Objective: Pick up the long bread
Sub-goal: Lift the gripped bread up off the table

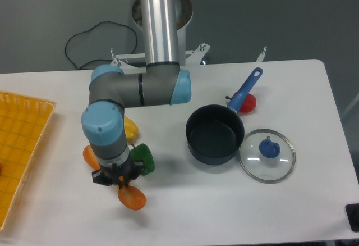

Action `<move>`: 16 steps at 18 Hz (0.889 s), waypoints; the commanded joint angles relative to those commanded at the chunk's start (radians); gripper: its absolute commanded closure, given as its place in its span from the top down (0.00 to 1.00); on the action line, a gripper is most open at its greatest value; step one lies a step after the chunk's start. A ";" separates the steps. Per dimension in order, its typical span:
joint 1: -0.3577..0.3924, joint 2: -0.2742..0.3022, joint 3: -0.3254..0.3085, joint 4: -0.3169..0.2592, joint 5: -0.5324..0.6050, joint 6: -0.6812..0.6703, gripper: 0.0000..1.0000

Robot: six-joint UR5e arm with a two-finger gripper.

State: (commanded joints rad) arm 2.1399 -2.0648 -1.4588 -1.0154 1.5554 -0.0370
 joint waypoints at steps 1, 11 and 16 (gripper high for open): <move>0.003 0.011 -0.002 -0.012 0.005 0.029 0.09; 0.130 0.127 -0.072 -0.032 0.035 0.555 0.07; 0.181 0.141 -0.075 -0.075 0.034 0.689 0.07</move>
State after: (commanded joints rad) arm 2.3208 -1.9236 -1.5340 -1.0907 1.5892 0.6515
